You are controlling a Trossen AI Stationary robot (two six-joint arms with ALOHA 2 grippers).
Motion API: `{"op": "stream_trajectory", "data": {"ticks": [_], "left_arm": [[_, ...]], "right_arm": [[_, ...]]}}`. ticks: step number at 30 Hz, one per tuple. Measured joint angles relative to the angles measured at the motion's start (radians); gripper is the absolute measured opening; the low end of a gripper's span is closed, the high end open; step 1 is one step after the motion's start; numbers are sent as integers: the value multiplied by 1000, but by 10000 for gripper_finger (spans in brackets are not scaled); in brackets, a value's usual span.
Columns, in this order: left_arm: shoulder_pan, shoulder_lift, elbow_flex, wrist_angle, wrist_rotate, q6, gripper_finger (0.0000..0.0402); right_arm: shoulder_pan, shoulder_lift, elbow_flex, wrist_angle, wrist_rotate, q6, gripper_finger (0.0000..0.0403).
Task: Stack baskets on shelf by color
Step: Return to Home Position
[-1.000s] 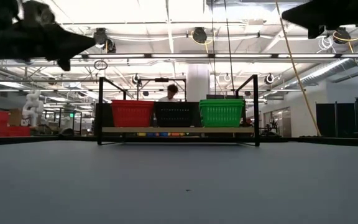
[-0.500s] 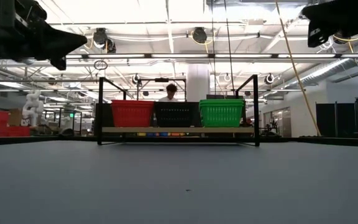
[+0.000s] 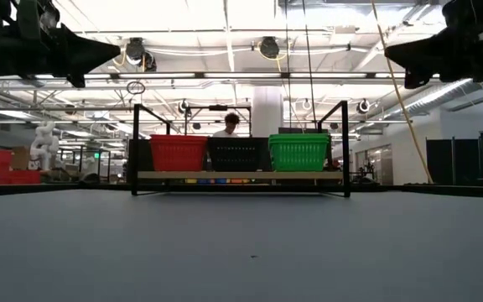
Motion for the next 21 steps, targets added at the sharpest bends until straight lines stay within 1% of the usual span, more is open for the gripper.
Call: {"op": "stream_trajectory", "data": {"ticks": [3, 5, 8, 10, 16, 19, 21], "left_arm": [[0, -4, 0, -1, -13, 8, 14], [0, -5, 0, -23, -12, 8, 8], [0, -17, 0, -102, -13, -7, 3], [0, -35, 0, -175, -16, -26, 8], [0, -117, 0, -348, -16, -55, 16], [0, -157, 1, -458, -15, -42, 16], [3, -153, 2, -457, 9, -30, 16]], "right_arm": [[-26, -23, 7, -52, 3, 9, 0], [-40, -53, 5, -92, 11, 9, 0], [-47, -114, 6, -97, 56, 23, 0], [-48, -161, 7, -106, 56, 22, 0], [-48, -286, 7, -271, 58, 47, 0], [-48, -302, 8, -282, 58, 70, 0], [-48, -298, 8, -278, 54, 85, 0]]}}
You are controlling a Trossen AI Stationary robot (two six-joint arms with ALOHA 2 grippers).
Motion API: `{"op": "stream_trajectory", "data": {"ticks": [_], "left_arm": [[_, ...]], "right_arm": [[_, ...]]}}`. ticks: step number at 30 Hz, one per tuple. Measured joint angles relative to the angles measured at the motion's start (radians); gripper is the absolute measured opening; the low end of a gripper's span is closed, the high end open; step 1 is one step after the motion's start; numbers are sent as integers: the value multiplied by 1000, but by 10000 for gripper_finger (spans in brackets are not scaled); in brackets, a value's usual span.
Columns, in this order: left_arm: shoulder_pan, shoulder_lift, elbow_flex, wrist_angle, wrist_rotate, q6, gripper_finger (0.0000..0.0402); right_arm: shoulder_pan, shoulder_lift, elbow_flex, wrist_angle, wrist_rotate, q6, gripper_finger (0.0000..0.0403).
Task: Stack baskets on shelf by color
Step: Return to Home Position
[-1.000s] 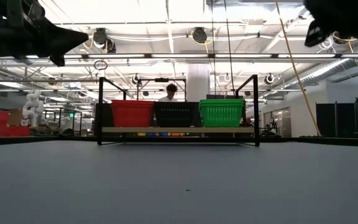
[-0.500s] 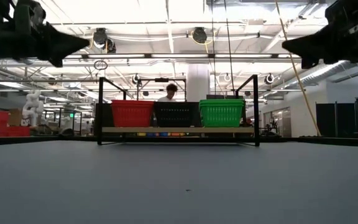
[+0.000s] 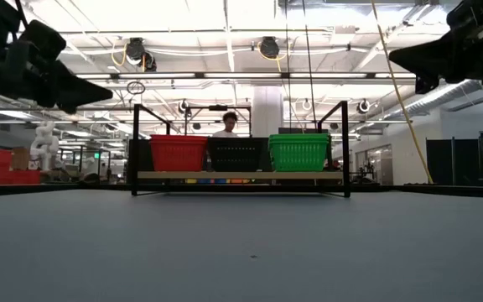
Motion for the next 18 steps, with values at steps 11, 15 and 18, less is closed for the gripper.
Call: {"op": "stream_trajectory", "data": {"ticks": [11, 15, 18], "left_arm": [[1, 29, -1, -4, 28, 4, 17], [1, 60, -1, -4, 27, 47, 17], [1, 85, -2, -3, 28, 53, 17]], "right_arm": [[0, 3, -14, -32, -1, 39, 0], [0, 4, -15, -56, -3, 39, 0], [0, 4, -15, -72, -7, 40, 0]]}}
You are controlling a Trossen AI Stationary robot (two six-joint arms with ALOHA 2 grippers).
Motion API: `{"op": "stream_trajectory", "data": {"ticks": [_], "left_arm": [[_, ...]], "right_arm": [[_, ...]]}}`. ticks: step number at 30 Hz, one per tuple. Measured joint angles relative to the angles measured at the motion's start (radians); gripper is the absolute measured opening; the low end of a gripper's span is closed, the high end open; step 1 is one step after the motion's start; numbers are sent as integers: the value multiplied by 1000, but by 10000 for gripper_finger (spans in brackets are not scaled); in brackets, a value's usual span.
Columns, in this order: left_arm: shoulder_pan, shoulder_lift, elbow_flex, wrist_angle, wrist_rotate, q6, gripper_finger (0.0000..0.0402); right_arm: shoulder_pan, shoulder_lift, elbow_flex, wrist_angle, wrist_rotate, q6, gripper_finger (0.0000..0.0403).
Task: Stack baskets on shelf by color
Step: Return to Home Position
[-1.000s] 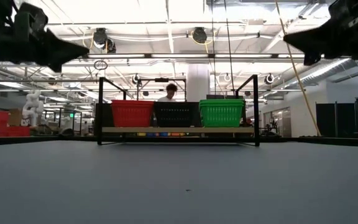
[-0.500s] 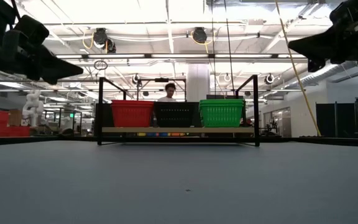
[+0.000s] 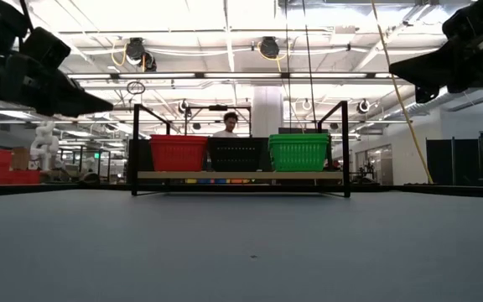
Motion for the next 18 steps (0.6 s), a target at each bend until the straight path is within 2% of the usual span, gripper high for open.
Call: {"op": "stream_trajectory", "data": {"ticks": [5, 9, 14, 18], "left_arm": [[0, 10, -1, 7, 0, 20, 17], [0, 10, -4, 39, -2, 83, 17], [0, 10, -4, 54, -2, 81, 17], [0, 9, -4, 172, -1, -19, 17]], "right_arm": [[0, 0, -1, -16, -74, -2, 0], [0, 0, -1, -17, -74, -28, 0], [0, 0, -2, 3, -73, -54, 0], [0, 0, -2, 14, -72, -65, 0]]}}
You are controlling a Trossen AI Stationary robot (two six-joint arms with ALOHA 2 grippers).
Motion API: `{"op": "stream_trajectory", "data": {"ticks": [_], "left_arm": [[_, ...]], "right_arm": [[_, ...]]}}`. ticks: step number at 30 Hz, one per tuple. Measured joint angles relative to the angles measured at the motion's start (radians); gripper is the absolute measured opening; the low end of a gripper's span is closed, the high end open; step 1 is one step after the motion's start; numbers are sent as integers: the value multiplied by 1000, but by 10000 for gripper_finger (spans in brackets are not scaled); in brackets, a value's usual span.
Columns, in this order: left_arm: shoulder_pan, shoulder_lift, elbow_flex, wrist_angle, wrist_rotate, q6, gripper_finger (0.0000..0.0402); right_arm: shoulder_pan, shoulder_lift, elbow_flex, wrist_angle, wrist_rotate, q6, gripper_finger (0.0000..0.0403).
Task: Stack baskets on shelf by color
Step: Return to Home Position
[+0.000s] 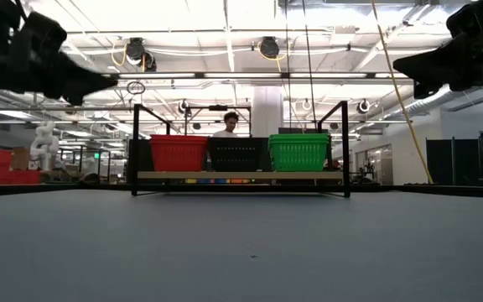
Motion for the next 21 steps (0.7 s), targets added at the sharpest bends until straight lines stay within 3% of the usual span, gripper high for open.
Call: {"op": "stream_trajectory", "data": {"ticks": [4, 10, 15, 19, 21], "left_arm": [[0, -2, 1, 63, 5, -74, 17], [-1, -17, 1, -53, 134, 40, 17], [-1, -81, 31, -71, 134, 81, 17], [-1, -179, 93, -260, 82, 124, 17], [-1, -216, 104, -277, 64, 134, 17]], "right_arm": [[0, 0, 0, 1, 0, 0, 0], [0, 0, 0, -3, 1, -3, 0], [0, 0, 0, 3, 6, -45, 0], [0, 0, 0, 8, 6, -41, 0], [0, 0, 0, 5, 6, -42, 0]]}}
